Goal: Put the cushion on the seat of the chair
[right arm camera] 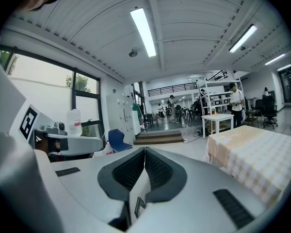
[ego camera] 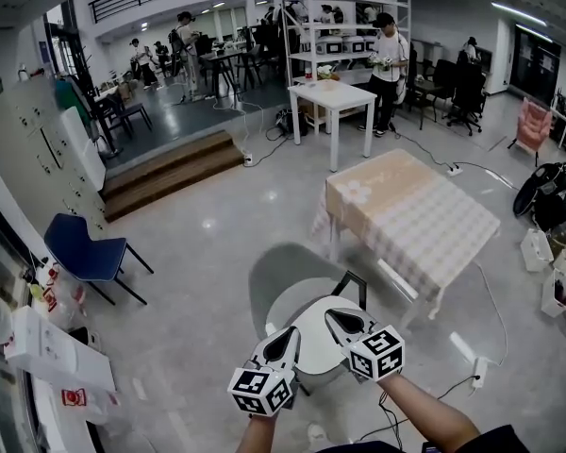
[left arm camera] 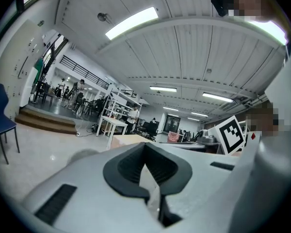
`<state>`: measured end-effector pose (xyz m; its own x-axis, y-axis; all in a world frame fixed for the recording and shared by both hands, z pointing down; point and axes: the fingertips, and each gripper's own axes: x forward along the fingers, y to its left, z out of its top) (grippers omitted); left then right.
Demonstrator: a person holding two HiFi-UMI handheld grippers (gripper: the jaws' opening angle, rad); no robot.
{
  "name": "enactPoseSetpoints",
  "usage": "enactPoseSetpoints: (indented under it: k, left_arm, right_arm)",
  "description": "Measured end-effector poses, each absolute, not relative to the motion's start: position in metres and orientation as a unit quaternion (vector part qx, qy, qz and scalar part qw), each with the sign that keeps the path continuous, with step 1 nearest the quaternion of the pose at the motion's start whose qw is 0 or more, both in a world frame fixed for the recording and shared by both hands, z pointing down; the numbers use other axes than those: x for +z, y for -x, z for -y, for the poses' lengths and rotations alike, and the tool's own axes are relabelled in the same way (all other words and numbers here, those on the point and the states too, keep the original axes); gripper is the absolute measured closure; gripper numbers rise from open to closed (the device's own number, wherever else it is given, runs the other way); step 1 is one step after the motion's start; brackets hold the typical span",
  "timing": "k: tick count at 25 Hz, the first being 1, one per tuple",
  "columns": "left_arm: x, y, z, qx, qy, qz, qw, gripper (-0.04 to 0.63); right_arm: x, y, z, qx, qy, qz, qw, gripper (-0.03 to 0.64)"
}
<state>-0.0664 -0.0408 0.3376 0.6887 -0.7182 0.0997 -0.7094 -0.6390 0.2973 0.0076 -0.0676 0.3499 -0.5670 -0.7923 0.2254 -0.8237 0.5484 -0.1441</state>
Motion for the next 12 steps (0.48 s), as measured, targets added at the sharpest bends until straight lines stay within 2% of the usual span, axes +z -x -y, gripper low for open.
enactPoseSetpoints:
  k: [12]
  left_arm:
    - [0.324, 0.048, -0.017, -0.007, -0.896, 0.421, 0.139, 0.591]
  right_arm:
    - [0.324, -0.034, 0.011, 0.102, -0.45, 0.886, 0.049, 0.598]
